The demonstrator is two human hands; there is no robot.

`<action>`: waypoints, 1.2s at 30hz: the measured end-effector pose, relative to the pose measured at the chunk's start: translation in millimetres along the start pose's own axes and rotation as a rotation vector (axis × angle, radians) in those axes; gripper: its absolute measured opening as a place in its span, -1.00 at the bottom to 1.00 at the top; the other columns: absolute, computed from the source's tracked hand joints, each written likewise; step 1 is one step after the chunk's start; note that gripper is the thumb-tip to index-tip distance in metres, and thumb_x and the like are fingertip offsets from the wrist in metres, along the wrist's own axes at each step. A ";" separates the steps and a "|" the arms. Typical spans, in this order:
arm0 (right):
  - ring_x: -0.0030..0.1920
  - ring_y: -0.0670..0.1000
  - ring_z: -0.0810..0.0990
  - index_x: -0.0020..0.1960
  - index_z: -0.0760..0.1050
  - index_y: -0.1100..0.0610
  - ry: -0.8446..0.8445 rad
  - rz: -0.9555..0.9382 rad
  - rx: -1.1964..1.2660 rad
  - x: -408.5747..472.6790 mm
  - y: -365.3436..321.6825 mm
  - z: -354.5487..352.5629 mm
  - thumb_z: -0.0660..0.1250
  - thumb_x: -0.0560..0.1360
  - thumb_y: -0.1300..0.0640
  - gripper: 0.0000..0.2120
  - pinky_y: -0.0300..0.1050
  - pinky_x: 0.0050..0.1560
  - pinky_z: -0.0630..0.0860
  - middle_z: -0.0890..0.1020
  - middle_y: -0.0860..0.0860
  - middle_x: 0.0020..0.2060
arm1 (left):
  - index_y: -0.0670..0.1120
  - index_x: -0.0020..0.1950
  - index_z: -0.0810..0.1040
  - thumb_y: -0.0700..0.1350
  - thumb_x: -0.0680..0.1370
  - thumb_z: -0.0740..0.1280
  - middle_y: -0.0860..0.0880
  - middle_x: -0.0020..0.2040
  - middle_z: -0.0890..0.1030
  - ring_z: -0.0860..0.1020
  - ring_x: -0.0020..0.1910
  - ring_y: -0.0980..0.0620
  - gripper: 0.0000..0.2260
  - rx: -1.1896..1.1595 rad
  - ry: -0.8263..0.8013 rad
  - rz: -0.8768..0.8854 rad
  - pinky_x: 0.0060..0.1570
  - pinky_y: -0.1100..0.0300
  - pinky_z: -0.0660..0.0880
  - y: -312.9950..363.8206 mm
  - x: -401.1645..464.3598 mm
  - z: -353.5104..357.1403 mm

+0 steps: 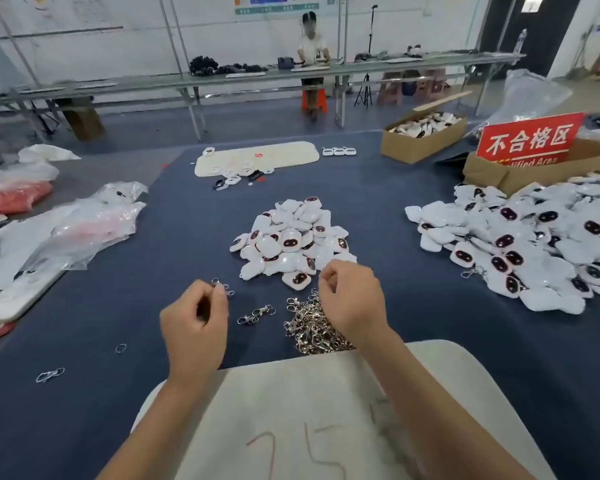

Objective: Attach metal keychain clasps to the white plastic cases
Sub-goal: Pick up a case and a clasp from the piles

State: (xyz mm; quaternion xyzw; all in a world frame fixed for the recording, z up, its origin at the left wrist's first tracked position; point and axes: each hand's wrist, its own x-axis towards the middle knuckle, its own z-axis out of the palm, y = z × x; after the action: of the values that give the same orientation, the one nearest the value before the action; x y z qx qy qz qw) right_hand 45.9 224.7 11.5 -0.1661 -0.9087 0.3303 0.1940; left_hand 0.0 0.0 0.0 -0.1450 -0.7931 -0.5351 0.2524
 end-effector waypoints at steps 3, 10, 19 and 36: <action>-0.01 -0.01 0.57 0.03 0.64 0.04 -0.019 -0.181 -0.119 16.5 0.0 13.1 0.35 0.61 0.07 -0.90 -0.05 -0.09 0.58 0.64 -0.06 -0.11 | -0.17 -0.33 0.40 -0.13 0.63 0.30 -0.02 -0.44 0.49 0.37 -0.46 0.11 -0.67 -0.058 0.066 -0.074 -0.40 0.27 0.29 0.1 14.5 19.8; 0.08 -0.07 0.44 0.10 0.57 -0.06 -0.044 -0.313 -0.245 27.8 6.9 33.3 0.42 0.53 -0.22 -0.72 -0.16 -0.07 0.42 0.52 -0.14 -0.02 | -0.17 -0.32 0.46 -0.12 0.62 0.31 -0.03 -0.42 0.53 0.41 -0.44 0.14 -0.68 -0.158 0.030 -0.182 -0.37 0.34 0.34 -7.2 33.4 62.2; 0.00 -0.06 0.44 0.08 0.54 -0.04 -0.038 -0.269 -0.206 24.7 6.3 31.5 0.48 0.49 -0.21 -0.69 -0.09 -0.10 0.45 0.48 -0.14 -0.08 | -0.19 -0.33 0.42 -0.08 0.61 0.31 -0.11 -0.45 0.47 0.40 -0.44 -0.09 -0.66 -0.158 0.020 -0.137 -0.43 0.10 0.34 8.0 1.2 34.4; 0.17 0.08 0.36 0.24 0.66 -0.10 -0.256 -0.548 -0.280 9.7 -21.8 38.3 0.40 0.58 -0.10 -0.74 0.07 0.20 0.36 0.54 -0.04 0.11 | -0.07 -0.24 0.49 -0.04 0.60 0.27 0.02 -0.35 0.57 0.46 -0.37 0.10 -0.77 -0.096 0.069 -0.233 -0.32 0.28 0.37 -0.6 20.1 62.6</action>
State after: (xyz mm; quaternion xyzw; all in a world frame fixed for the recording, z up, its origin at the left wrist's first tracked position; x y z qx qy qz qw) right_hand 16.0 192.5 1.3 0.1021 -0.9732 0.1558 0.1351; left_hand -32.3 56.7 -8.1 -0.0451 -0.7689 -0.6028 0.2084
